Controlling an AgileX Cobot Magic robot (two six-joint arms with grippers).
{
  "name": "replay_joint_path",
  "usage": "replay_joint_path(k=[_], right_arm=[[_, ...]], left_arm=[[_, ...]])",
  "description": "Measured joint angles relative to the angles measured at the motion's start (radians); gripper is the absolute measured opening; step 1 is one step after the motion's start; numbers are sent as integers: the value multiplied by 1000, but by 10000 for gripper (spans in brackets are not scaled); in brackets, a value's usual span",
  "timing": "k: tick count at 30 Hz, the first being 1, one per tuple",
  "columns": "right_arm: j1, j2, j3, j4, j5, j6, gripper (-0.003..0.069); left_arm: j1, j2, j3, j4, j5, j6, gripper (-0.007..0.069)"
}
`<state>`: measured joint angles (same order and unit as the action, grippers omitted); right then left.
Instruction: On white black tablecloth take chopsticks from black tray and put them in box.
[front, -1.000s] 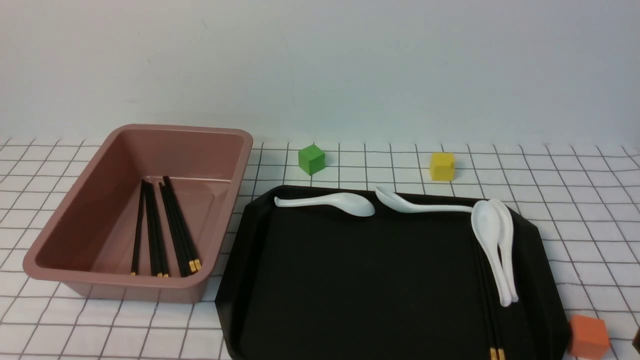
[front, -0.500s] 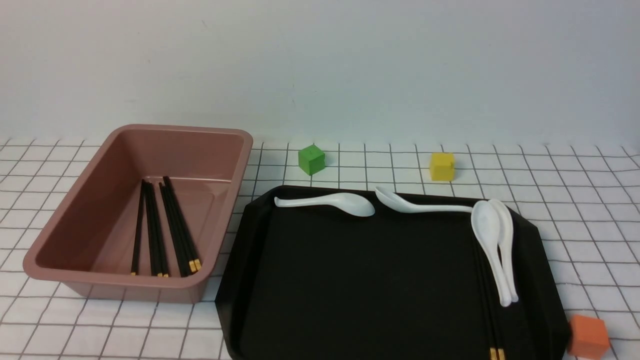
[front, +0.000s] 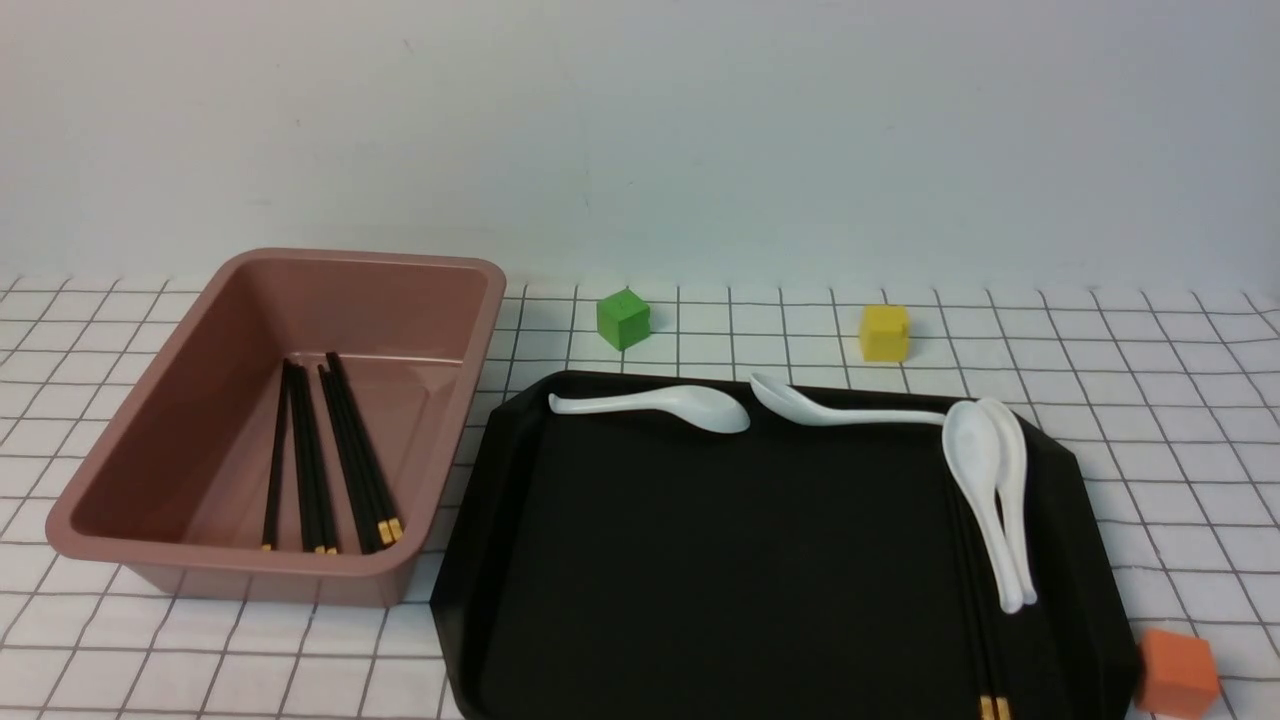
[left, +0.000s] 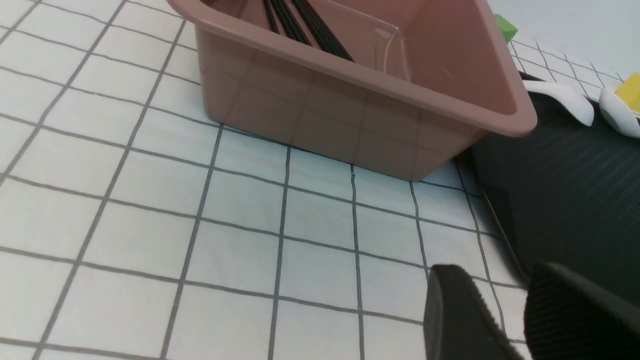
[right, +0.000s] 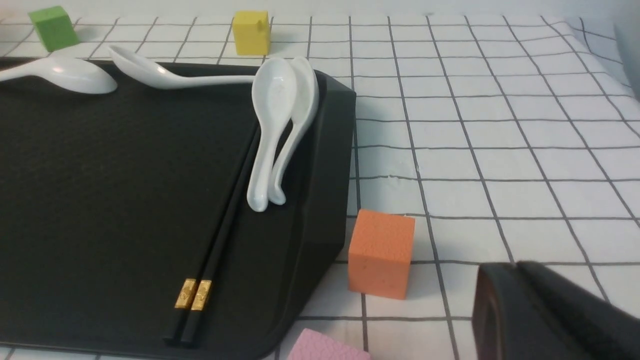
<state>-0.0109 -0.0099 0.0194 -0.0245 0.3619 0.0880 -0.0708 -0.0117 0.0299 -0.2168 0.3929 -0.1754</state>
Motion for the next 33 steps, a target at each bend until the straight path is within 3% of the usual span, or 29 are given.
replay_joint_path(k=[33], right_arm=[[0, 0, -1, -5, 2, 1, 99]], left_arm=[[0, 0, 0, 0, 0, 0, 238]])
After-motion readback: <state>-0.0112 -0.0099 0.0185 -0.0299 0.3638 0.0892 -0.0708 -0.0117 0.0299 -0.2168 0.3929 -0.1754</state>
